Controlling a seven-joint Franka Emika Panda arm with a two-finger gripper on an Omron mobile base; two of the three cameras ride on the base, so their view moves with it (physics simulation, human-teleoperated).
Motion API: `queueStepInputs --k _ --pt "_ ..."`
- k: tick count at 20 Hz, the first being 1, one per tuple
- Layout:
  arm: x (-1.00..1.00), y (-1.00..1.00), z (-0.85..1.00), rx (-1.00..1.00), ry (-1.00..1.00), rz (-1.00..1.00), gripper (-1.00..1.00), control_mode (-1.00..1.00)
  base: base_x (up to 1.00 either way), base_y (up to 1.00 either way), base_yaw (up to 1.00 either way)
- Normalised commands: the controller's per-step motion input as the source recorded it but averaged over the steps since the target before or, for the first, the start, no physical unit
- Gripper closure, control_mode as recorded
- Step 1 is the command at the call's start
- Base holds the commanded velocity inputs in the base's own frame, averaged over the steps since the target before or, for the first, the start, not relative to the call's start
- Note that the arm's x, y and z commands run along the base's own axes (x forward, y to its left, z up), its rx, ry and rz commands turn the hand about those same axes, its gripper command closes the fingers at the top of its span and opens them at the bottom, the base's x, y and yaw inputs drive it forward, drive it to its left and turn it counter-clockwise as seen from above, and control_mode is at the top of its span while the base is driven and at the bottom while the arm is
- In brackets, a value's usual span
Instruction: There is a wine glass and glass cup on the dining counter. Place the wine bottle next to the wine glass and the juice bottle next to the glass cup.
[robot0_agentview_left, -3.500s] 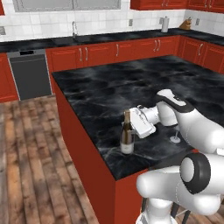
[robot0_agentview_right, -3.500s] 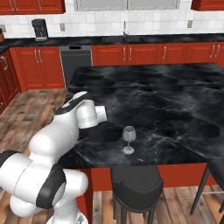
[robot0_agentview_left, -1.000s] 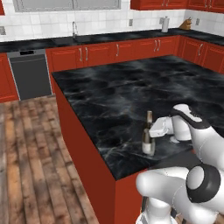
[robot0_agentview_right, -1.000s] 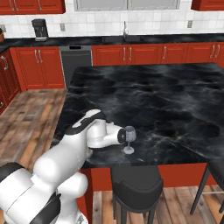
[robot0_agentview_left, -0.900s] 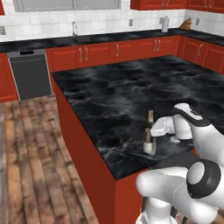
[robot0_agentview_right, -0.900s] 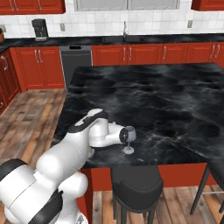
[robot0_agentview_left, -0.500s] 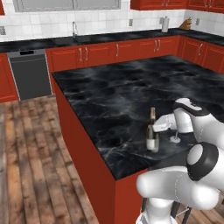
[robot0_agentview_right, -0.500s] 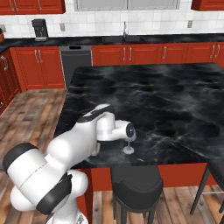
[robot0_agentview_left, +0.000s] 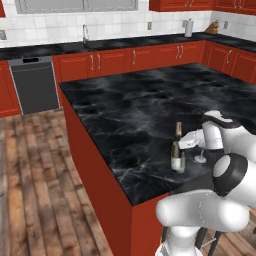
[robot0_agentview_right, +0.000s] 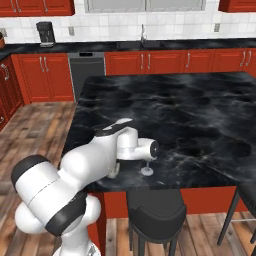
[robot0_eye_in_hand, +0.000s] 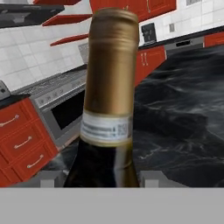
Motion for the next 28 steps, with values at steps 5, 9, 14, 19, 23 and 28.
queueStepInputs --k 5,9,14,19,23,28 --pt "0.15 -0.04 -0.04 -0.05 -0.02 -0.09 1.0 -1.0 0.0 0.0 0.0" --pt "0.03 0.02 -0.02 -0.05 -0.01 -0.11 1.0 -1.0 0.0 0.0 0.0" --pt "0.0 0.22 -0.03 -0.06 0.0 -0.13 1.0 -1.0 0.0 0.0 0.0" --pt "0.08 0.35 0.0 -0.11 0.0 -0.22 1.0 -1.0 0.0 0.0 0.0" --pt "0.04 0.32 0.0 -0.12 0.0 -0.23 1.0 -1.0 0.0 0.0 0.0" --pt "-0.01 0.22 0.0 -0.12 0.0 -0.28 1.0 -1.0 0.0 0.0 0.0"
